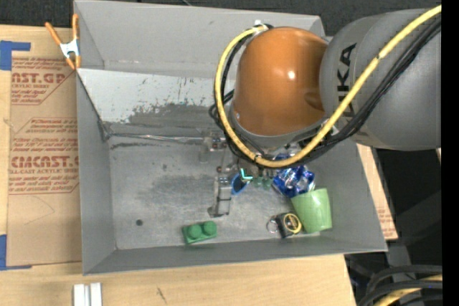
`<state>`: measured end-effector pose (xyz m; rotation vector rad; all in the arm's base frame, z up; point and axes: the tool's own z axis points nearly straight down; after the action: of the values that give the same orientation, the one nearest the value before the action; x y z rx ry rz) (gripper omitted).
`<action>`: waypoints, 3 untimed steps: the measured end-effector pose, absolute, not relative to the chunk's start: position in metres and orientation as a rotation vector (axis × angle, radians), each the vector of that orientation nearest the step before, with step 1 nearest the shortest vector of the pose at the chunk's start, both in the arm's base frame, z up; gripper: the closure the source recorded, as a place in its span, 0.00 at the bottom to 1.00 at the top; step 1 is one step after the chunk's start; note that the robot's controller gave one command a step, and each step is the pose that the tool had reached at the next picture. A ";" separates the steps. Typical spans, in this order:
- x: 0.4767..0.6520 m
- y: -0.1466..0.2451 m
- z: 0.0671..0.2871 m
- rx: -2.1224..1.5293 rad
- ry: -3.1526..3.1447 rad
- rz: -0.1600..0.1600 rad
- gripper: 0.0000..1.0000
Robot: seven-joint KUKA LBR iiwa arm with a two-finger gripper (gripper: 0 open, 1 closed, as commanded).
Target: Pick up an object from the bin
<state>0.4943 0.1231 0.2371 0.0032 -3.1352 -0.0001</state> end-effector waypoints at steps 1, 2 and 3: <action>0.484 0.126 0.070 0.352 -3.141 -0.005 0.00; 0.480 0.090 0.100 -0.100 -3.141 0.000 0.00; 0.481 0.097 0.099 -0.144 -3.138 -0.002 0.00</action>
Offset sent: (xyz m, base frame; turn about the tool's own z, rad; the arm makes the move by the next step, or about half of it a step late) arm -0.0155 0.0024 -0.1671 -0.2238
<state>0.4811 0.0975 0.0994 -0.1439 -3.1382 -0.0019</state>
